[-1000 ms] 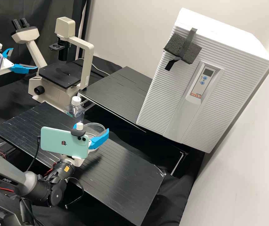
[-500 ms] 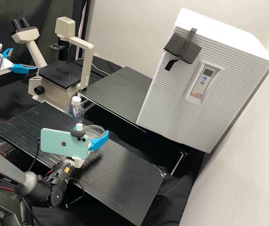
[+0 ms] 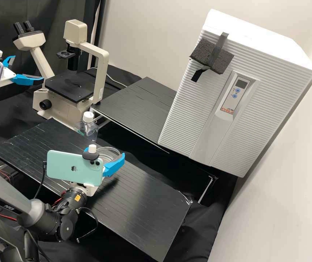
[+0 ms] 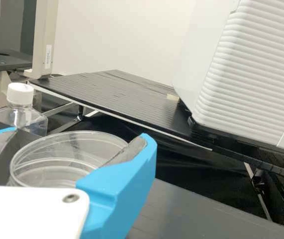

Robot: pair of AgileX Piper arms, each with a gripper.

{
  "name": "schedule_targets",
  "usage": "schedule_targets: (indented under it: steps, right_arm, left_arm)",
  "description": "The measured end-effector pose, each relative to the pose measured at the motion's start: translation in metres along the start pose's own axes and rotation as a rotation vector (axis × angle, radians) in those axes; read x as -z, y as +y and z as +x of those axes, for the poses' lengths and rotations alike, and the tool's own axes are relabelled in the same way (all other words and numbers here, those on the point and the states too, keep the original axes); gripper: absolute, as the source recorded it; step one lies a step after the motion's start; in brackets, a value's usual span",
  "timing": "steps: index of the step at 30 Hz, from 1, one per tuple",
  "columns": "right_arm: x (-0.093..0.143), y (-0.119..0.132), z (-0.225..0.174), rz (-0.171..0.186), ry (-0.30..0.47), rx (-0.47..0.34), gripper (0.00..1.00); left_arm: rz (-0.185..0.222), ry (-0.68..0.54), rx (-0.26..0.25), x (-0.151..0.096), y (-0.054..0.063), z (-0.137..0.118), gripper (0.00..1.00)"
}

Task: Close the petri dish lid.

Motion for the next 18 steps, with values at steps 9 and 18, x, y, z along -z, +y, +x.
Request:
schedule_targets:
  steps: [9, 18]
  right_arm:
    - [0.0061, 0.0005, -0.0019, -0.012, 0.025, 0.005, 0.00]
    - [0.0060, 0.0016, -0.0037, 0.008, 0.016, 0.001, 0.00]
  left_arm:
    - [0.000, 0.000, 0.000, 0.0000, 0.0000, 0.0000, 1.00]
    - [0.000, 0.000, 0.000, 0.0000, 0.0000, 0.0000, 1.00]
